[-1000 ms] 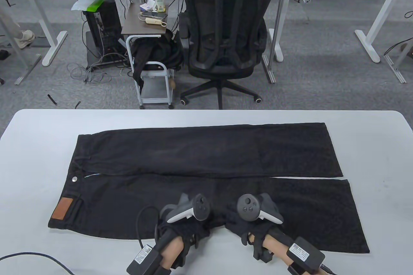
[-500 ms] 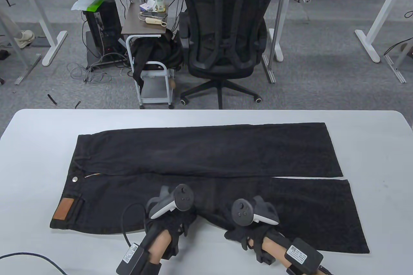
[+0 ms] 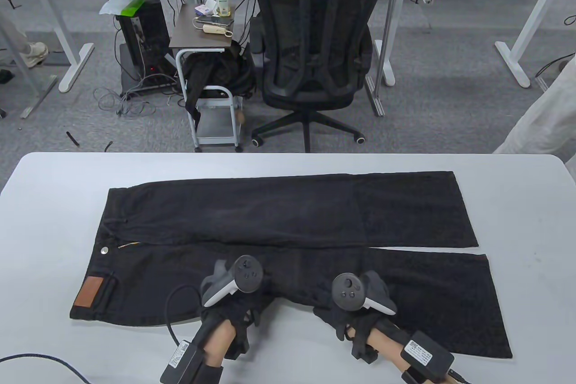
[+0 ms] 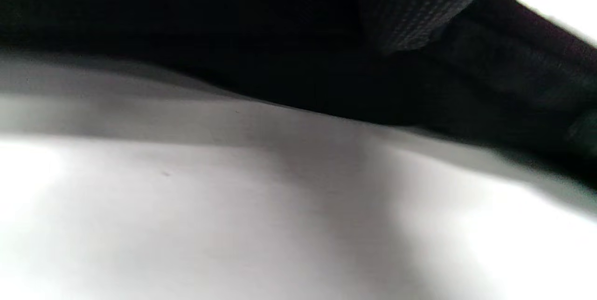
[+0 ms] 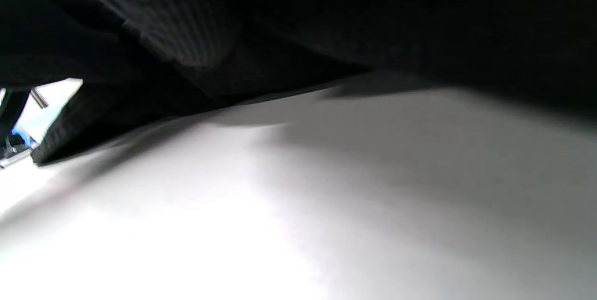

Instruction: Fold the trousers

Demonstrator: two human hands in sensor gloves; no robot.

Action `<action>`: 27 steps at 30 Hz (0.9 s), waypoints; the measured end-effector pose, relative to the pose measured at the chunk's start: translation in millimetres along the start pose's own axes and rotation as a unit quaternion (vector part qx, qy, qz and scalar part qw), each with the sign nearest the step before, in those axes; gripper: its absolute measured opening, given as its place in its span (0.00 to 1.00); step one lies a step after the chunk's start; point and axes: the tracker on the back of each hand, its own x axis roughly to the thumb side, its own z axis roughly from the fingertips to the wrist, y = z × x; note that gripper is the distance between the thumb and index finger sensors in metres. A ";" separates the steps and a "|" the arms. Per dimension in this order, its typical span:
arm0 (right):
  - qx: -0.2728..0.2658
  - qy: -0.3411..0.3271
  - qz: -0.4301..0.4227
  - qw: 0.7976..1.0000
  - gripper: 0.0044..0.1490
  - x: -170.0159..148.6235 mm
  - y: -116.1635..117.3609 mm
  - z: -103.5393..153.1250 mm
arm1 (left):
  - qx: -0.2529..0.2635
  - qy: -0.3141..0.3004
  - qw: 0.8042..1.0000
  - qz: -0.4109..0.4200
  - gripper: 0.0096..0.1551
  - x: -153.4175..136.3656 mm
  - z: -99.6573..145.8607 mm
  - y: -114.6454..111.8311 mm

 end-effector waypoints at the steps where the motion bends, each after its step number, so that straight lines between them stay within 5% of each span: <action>1: -0.002 0.003 -0.012 1.000 0.35 -2.5 -1.8 -1.1 | -0.004 0.000 1.000 -0.010 0.36 3.7 0.4 -0.4; 9: 0.026 0.033 -0.099 0.994 0.35 -18.1 -8.3 -7.1 | -0.060 -0.011 0.991 -0.118 0.56 44.0 2.3 -14.7; 18: 0.043 0.034 -0.121 0.991 0.38 -21.8 -7.3 -7.8 | 0.044 -0.037 0.994 -0.094 0.31 42.6 19.9 16.1; 23: 0.047 0.029 -0.109 0.993 0.40 -19.9 -3.9 -7.0 | 0.051 -0.037 0.994 -0.086 0.25 40.8 19.6 18.0; 27: 0.049 0.018 -0.032 0.998 0.51 -3.8 2.0 -1.7 | 0.039 -0.033 0.998 -0.044 0.25 33.7 16.4 16.4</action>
